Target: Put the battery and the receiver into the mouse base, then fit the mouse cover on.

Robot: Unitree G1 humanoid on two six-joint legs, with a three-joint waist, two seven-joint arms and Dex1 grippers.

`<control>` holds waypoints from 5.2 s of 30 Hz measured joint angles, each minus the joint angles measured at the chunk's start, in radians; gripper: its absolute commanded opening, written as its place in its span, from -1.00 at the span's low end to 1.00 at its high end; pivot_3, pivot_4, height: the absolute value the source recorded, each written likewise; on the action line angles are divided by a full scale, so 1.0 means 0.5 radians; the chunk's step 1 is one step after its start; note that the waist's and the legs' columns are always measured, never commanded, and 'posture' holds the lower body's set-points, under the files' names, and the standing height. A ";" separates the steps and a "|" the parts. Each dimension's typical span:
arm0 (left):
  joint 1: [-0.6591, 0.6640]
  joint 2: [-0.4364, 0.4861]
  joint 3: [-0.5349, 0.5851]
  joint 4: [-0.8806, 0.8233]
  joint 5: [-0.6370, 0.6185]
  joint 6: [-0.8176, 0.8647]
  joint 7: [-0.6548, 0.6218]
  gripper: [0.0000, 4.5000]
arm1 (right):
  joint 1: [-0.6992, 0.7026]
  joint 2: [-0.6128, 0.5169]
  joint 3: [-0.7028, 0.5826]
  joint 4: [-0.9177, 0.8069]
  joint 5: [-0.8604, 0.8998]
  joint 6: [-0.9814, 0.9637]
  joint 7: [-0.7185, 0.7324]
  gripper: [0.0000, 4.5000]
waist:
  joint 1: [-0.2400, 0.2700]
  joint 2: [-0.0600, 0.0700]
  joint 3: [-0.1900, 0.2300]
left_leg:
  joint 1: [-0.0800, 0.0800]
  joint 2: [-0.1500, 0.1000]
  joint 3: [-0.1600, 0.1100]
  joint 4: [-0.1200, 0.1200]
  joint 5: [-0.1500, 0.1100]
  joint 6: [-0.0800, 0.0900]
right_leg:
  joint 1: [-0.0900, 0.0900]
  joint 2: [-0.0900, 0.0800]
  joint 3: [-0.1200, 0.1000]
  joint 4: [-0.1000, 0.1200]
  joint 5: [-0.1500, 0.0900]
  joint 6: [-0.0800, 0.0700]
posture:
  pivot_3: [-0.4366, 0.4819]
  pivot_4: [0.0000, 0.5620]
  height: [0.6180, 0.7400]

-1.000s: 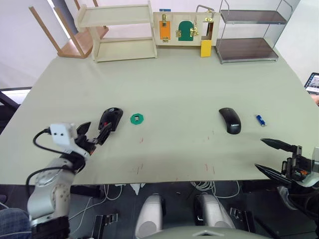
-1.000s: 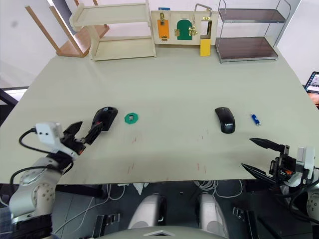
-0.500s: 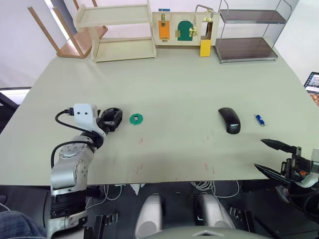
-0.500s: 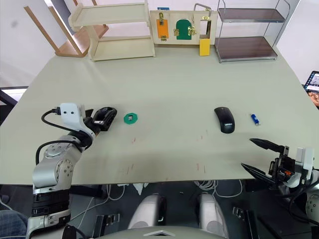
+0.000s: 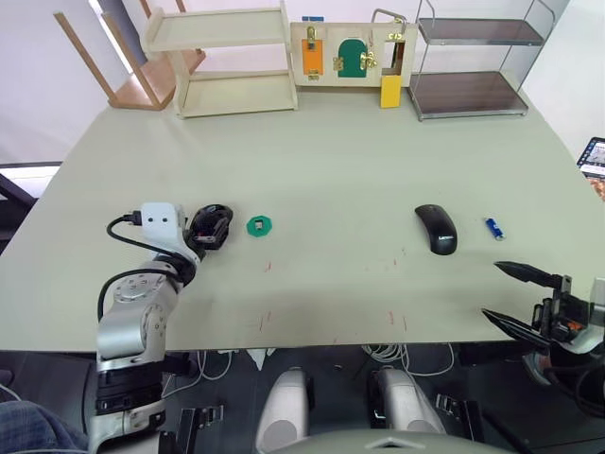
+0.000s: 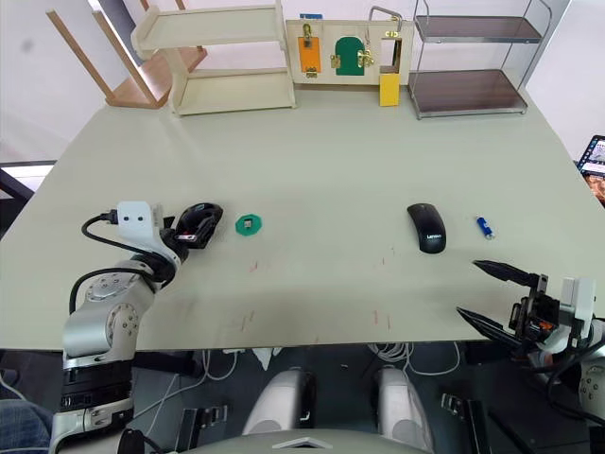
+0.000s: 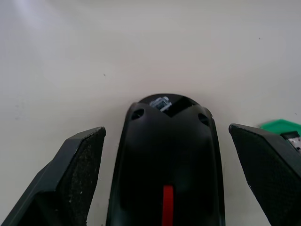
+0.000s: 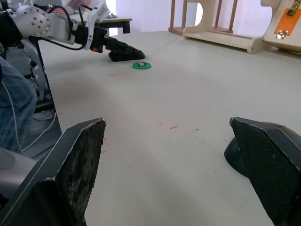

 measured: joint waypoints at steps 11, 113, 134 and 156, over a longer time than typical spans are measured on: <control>-0.002 -0.048 -0.013 0.007 0.026 0.071 0.027 0.82 | -0.004 0.000 0.000 0.000 -0.016 0.000 0.000 1.00 | 0.001 0.000 0.000 | 0.000 0.000 0.000 0.000 0.000 0.000 | 0.000 0.000 0.000 0.000 0.000 0.000 | -0.05 -0.47 1.00; -0.463 0.321 -1.216 0.311 0.396 -0.620 -2.009 0.29 | -0.544 -0.051 0.004 0.393 -0.740 0.883 -1.650 1.00 | 0.019 0.029 -0.018 | -0.005 -0.010 -0.003 0.009 0.000 0.001 | 0.003 -0.001 0.009 -0.001 -0.006 0.001 | -0.05 -0.47 1.00; -0.453 0.315 -1.216 0.296 0.396 -0.598 -1.993 0.29 | -0.760 -0.037 0.158 0.571 -0.815 0.862 -1.555 0.20 | 0.017 0.028 -0.020 | -0.005 -0.010 -0.003 0.009 0.000 0.001 | 0.004 -0.001 0.009 -0.003 -0.004 0.003 | -0.05 -0.47 1.00; -0.438 0.291 -1.211 0.254 0.395 -0.551 -1.954 0.29 | -0.316 -0.211 0.042 -0.021 -0.563 1.119 -1.377 -0.96 | 0.019 0.032 -0.021 | -0.009 -0.012 -0.005 0.010 0.000 0.001 | 0.003 -0.001 0.011 -0.006 -0.004 0.006 | -0.05 -0.47 1.00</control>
